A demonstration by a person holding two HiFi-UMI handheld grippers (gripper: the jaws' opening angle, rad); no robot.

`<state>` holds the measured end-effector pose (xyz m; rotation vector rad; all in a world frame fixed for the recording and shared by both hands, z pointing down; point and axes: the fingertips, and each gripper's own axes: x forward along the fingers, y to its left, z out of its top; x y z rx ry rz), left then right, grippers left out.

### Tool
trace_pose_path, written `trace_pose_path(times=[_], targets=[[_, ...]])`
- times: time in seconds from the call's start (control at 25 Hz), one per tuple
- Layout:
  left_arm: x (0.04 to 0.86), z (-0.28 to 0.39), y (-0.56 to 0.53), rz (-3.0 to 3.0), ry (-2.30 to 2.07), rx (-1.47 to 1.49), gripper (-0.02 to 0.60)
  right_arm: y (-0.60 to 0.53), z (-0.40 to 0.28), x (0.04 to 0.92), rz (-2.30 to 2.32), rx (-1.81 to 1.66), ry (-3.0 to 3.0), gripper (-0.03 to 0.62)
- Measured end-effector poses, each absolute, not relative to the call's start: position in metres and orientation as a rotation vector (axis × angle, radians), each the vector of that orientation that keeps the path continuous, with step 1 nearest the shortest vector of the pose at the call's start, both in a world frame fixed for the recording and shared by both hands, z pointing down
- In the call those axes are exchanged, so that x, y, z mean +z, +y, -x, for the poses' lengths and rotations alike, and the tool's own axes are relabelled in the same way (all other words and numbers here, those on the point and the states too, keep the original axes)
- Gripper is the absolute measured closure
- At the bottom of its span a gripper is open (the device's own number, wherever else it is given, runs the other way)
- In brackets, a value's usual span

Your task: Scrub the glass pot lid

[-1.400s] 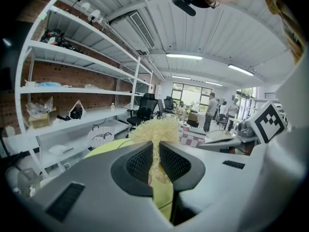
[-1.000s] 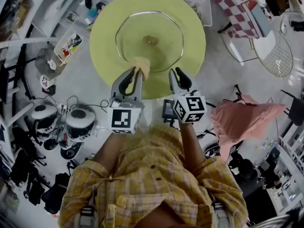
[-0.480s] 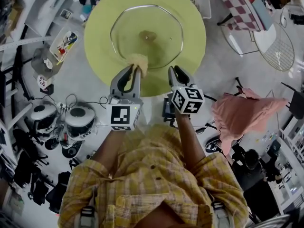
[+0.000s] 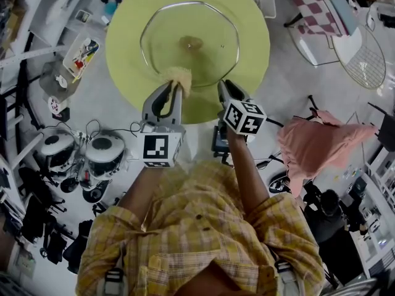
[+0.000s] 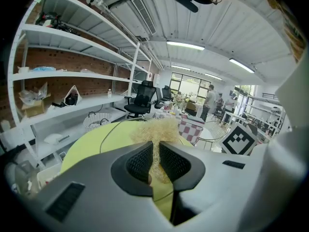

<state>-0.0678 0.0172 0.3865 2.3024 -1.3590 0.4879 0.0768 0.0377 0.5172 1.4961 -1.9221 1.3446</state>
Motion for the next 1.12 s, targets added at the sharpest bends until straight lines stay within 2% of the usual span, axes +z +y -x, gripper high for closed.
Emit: trace_pose_path(times=[1.12], targets=[[0.43, 0.076, 0.016, -2.234, -1.337, 0.531, 0.54, 0.033, -0.075, 0.544, -1.509, 1.478, -2.001, 0.522]])
